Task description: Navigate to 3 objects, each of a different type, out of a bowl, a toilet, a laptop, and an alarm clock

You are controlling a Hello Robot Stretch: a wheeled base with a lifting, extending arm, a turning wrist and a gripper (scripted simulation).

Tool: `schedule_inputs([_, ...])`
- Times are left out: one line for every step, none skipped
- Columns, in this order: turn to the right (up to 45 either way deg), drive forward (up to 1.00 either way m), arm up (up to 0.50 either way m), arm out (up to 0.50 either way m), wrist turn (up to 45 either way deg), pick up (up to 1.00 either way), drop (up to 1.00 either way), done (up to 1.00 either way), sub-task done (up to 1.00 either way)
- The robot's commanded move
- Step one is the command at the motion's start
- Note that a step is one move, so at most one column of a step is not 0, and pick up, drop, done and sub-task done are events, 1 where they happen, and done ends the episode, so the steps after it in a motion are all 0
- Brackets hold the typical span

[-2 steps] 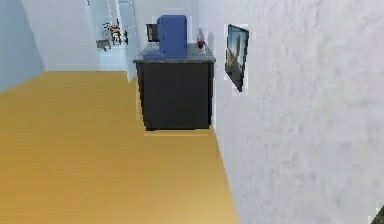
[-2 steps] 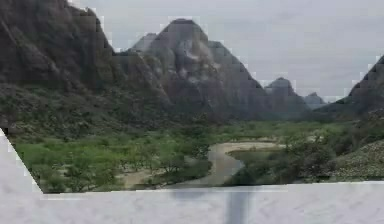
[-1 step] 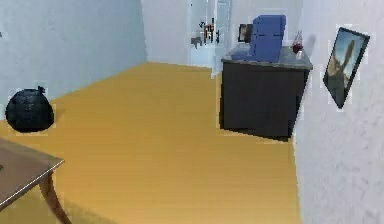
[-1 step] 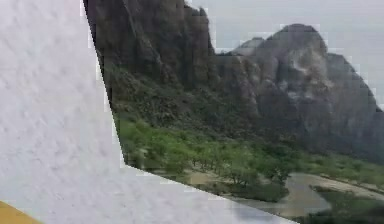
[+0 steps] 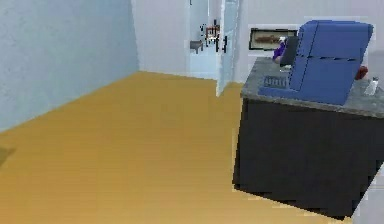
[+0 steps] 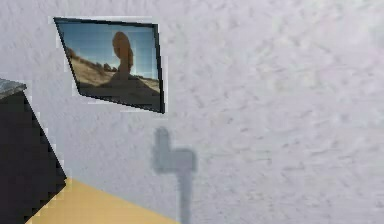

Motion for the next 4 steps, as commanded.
schedule_inputs([-3.0,0.0,0.0,0.0,0.0,0.0,0.0,0.0,0.0])
schedule_inputs([0.0,1.0,0.0,0.0,0.0,0.0,0.0,0.0,0.0])
schedule_inputs([-6.0,0.0,0.0,0.0,0.0,0.0,0.0,0.0,0.0])
schedule_inputs([0.0,0.25,0.0,0.0,0.0,0.0,0.0,0.0,0.0])
